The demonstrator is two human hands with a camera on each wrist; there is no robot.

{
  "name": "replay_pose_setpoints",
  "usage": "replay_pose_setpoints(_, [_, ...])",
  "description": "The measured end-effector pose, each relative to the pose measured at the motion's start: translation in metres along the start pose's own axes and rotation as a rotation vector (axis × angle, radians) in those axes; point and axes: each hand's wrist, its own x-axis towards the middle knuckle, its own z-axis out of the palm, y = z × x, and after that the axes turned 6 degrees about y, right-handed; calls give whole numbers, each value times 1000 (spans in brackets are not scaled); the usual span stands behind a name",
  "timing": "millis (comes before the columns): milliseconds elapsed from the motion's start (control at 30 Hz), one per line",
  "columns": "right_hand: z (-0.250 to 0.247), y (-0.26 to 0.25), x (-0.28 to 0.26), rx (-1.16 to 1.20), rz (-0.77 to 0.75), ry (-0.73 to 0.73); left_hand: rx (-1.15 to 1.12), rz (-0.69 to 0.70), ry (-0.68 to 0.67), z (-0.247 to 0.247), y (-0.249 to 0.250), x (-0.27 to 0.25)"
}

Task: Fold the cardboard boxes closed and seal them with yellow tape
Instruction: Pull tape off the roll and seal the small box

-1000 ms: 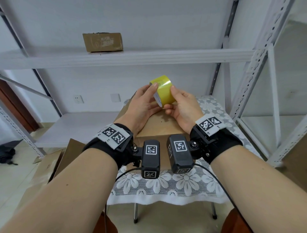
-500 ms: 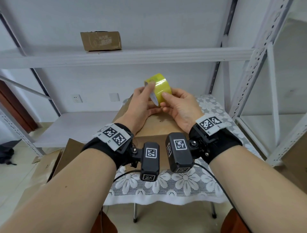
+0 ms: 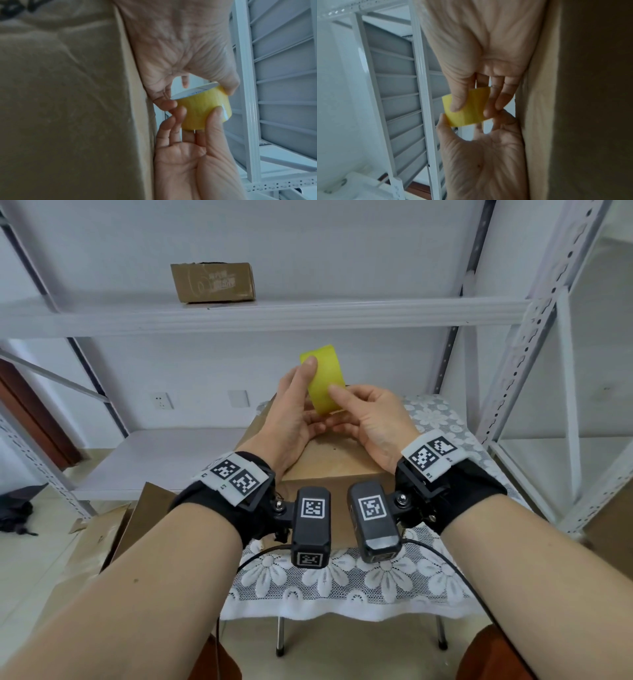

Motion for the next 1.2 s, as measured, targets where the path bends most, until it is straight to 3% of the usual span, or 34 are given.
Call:
replay_pose_setpoints(200, [0, -2, 5, -35, -11, 151, -45, 30, -55, -4, -2, -4])
replay_pose_setpoints(467, [-4, -2, 1, 107, 7, 37, 37, 63, 34, -4, 0, -3])
replay_pose_setpoints(667, [-2, -3, 4, 24, 20, 96, 91, 124, 100, 5, -3, -2])
replay_pose_setpoints(833, [-1, -3, 4, 63, 18, 87, 127, 173, 26, 0, -9, -3])
replay_pose_setpoints(1033, [-1, 0, 3, 40, 26, 25, -25, 44, 51, -2, -3, -2])
replay_pose_setpoints(1200, [1, 0, 3, 17, 11, 53, -48, 40, -4, -4, -5, -3])
